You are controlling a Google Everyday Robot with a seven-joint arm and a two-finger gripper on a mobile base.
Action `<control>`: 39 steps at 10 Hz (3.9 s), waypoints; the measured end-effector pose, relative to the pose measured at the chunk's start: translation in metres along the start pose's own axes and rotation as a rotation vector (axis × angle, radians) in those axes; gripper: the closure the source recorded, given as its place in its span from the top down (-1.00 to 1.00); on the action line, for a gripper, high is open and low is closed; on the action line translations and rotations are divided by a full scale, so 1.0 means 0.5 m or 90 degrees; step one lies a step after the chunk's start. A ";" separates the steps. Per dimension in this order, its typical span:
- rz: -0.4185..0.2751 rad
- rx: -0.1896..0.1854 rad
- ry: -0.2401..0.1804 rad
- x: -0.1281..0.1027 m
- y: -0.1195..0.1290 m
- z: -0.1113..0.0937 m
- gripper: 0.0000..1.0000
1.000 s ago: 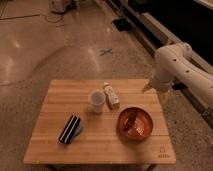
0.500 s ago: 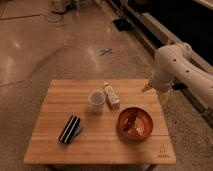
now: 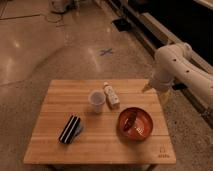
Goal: Push the ceramic bowl across the table
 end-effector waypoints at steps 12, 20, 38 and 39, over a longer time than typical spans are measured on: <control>0.003 0.002 -0.029 -0.035 0.004 0.042 0.38; 0.058 0.009 -0.106 -0.124 0.042 0.208 0.38; 0.014 0.022 -0.171 -0.265 0.103 0.337 0.38; 0.005 0.018 -0.177 -0.280 0.110 0.333 0.38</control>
